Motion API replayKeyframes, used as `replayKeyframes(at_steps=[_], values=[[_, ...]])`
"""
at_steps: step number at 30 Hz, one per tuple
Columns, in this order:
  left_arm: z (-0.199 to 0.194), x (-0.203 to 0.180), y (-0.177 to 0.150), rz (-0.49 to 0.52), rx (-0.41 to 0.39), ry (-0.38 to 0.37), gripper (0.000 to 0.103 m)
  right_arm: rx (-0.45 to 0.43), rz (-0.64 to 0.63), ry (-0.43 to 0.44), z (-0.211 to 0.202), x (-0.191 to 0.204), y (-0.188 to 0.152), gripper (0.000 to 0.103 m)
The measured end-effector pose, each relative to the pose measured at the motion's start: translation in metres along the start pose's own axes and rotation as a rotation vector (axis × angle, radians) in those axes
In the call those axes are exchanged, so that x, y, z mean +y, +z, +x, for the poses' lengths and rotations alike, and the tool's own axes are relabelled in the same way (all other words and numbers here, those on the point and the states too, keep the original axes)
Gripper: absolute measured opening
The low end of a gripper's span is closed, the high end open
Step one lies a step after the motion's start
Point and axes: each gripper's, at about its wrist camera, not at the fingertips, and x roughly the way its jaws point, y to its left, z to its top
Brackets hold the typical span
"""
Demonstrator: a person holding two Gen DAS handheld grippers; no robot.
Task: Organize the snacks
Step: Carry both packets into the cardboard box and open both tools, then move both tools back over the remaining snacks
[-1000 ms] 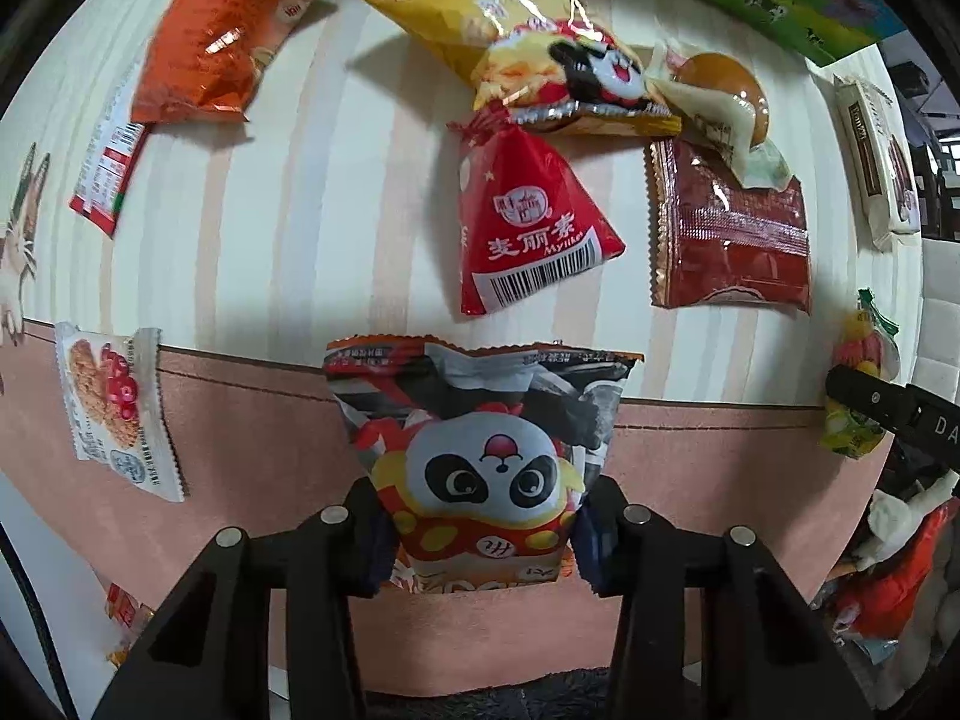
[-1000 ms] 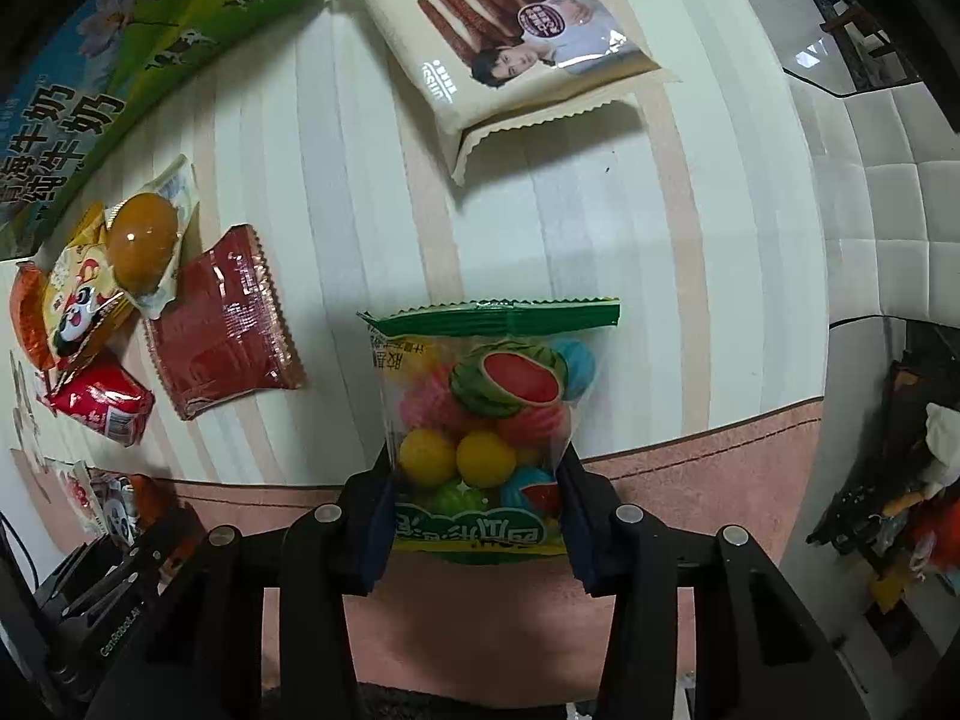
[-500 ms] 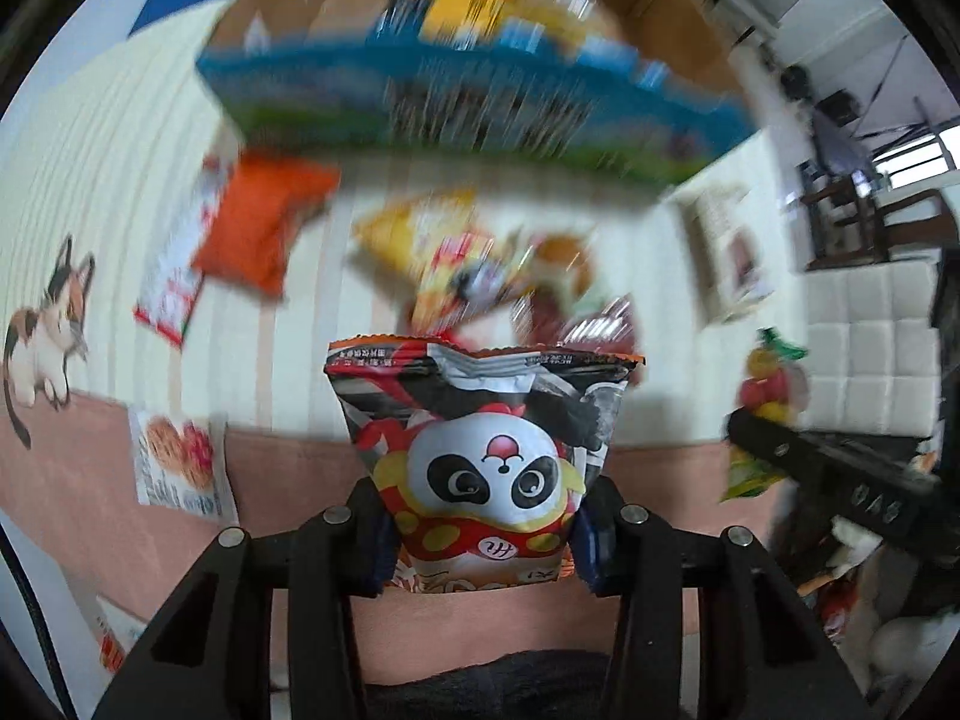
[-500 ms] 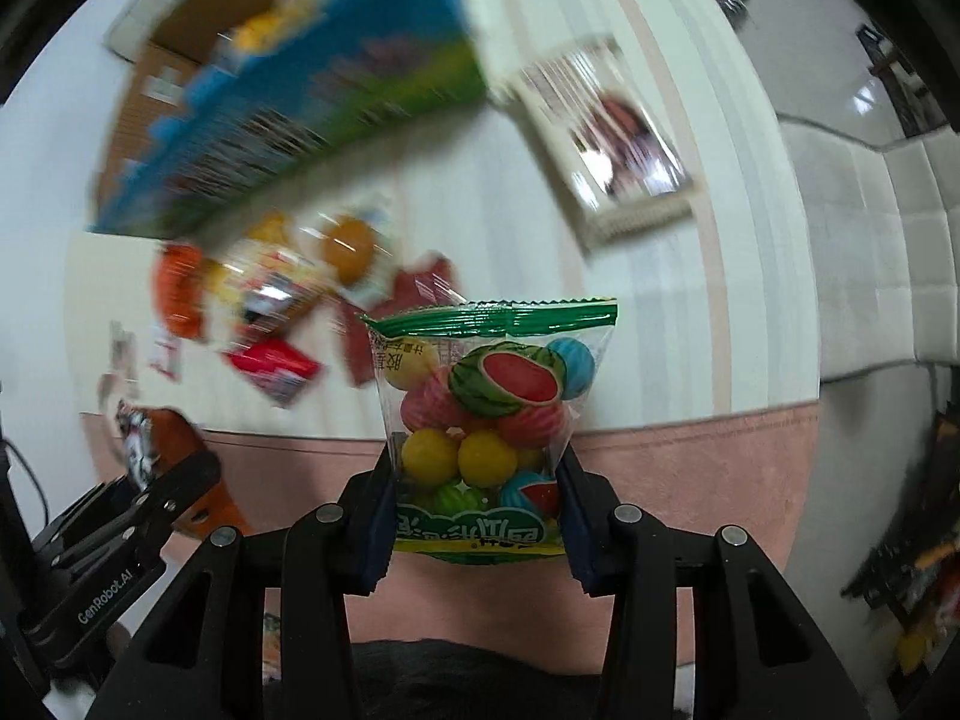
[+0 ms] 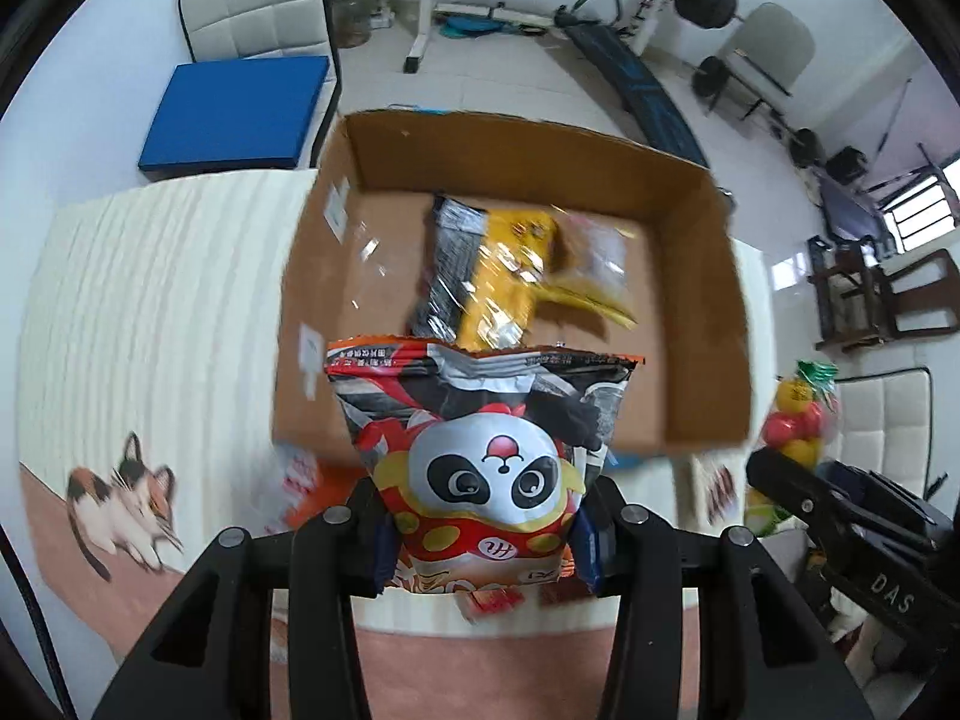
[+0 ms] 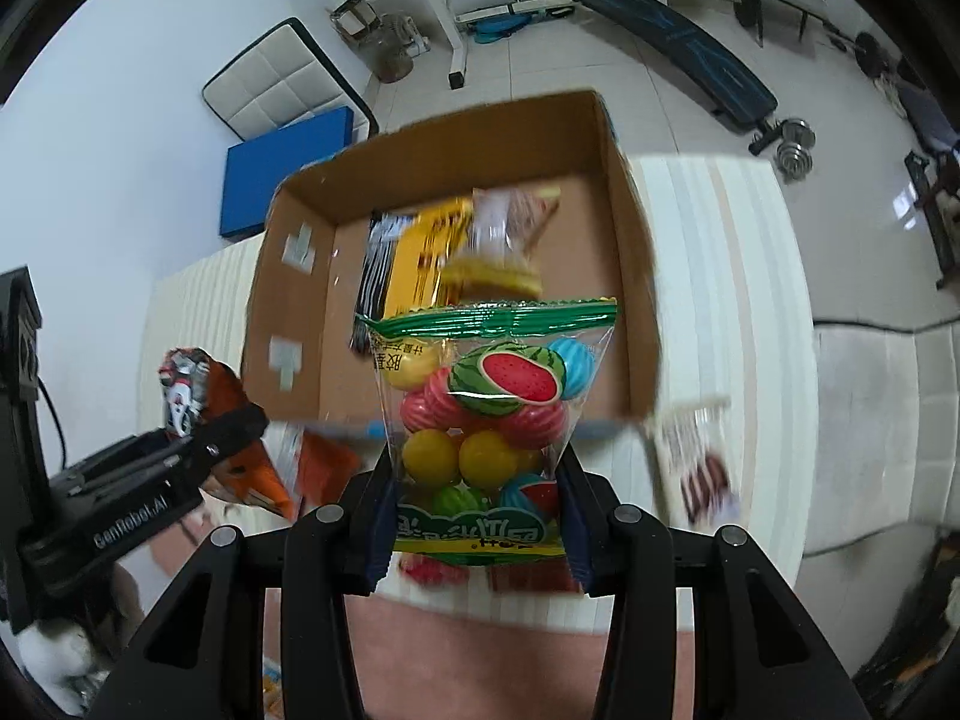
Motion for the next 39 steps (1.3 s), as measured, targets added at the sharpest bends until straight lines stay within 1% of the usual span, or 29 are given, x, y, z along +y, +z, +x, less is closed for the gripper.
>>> replayKeyframes(at_steps=[2,5,7,11,13,17,25,26,27,28,29,30,31,32,37,39], values=[[0.013,0.008,0.017,-0.017,0.03,0.02,0.042,0.021,0.0,-0.015,0.013,0.003,0.018,0.048],[0.043,0.019,0.037,-0.034,0.1,0.037,0.042,0.064,-0.002,-0.038,0.041,0.005,0.034,0.048],[0.055,0.023,0.041,-0.041,0.13,0.045,0.042,0.097,0.0,-0.052,0.059,0.005,0.042,0.048],[0.086,0.029,0.046,-0.046,0.201,0.051,0.042,0.142,-0.001,-0.081,0.094,0.0,0.043,0.048],[0.094,0.028,0.049,-0.043,0.221,0.05,0.042,0.168,0.003,-0.09,0.109,-0.002,0.045,0.048],[0.108,0.029,0.048,-0.038,0.259,0.048,0.042,0.194,0.006,-0.101,0.127,-0.006,0.045,0.048],[0.116,0.029,0.047,-0.025,0.283,0.052,0.044,0.242,0.018,-0.108,0.152,-0.008,0.051,0.049],[0.116,0.029,0.047,-0.02,0.282,0.05,0.044,0.258,0.02,-0.108,0.155,-0.008,0.052,0.054],[0.117,0.029,0.049,-0.018,0.281,0.05,0.044,0.274,0.023,-0.108,0.156,-0.008,0.053,0.067],[0.117,0.028,0.053,-0.023,0.282,0.061,0.046,0.279,0.022,-0.112,0.156,-0.009,0.053,0.077],[0.116,0.03,0.053,-0.031,0.276,0.059,0.056,0.276,0.019,-0.118,0.155,-0.008,0.054,0.091],[0.115,0.029,0.053,-0.039,0.274,0.051,0.064,0.272,0.014,-0.121,0.154,-0.008,0.054,0.092],[0.114,0.032,0.053,-0.053,0.27,0.037,0.079,0.273,0.01,-0.123,0.153,-0.008,0.054,0.092],[0.112,0.033,0.053,-0.061,0.265,0.027,0.086,0.276,0.006,-0.13,0.152,-0.007,0.054,0.092],[0.098,0.034,0.051,-0.06,0.221,0.036,0.086,0.26,-0.009,-0.161,0.144,-0.003,0.051,0.092],[0.091,0.032,0.048,-0.056,0.211,0.028,0.087,0.249,-0.014,-0.171,0.139,-0.002,0.05,0.093]])
